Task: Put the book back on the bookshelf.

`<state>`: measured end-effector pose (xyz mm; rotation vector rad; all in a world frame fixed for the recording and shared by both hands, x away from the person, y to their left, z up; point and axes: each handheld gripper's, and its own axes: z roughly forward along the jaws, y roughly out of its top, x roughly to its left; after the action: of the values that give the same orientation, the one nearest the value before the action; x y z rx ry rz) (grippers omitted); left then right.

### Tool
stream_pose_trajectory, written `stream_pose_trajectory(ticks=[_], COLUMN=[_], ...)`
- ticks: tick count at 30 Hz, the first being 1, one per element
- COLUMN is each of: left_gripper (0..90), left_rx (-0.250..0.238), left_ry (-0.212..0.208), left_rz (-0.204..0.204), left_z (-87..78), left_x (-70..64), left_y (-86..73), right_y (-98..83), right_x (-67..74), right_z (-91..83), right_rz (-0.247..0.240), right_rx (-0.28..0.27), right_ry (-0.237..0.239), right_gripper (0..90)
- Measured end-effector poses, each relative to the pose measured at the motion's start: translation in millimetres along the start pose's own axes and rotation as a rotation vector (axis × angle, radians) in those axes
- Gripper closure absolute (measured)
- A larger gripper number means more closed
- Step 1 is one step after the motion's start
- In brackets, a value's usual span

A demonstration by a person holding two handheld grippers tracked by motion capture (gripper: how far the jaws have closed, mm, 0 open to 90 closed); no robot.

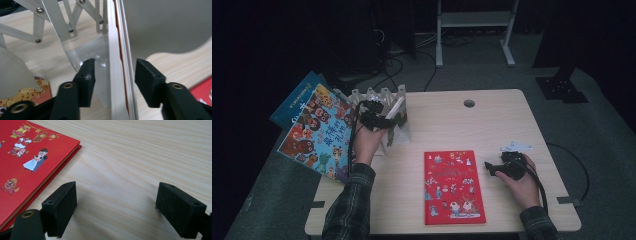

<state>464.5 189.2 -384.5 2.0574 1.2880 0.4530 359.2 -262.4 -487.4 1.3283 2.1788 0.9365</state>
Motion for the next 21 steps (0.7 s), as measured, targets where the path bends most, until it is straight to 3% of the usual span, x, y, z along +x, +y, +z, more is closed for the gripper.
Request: stream_pose_trajectory(ticks=[4,12,21], left_gripper=[39.7,30.9,31.5], left_rx=[0.010,0.020,0.059], left_ry=[-0.007,-0.026,-0.048], left_rz=[0.038,0.047,0.046], left_z=[-7.7,-17.8,-6.8], left_x=[-3.7,-5.8,-7.1], left_y=[-7.4,-31.1,-65.1], right_y=[0.0,-0.1,-0.2], right_x=[0.1,0.3,0.4], right_z=[-0.1,-0.2,-0.2], right_rz=[0.001,0.002,0.003], right_rx=[0.001,0.001,0.000], right_ry=[0.000,-0.001,-0.001], right_gripper=[16.1,16.1,16.1])
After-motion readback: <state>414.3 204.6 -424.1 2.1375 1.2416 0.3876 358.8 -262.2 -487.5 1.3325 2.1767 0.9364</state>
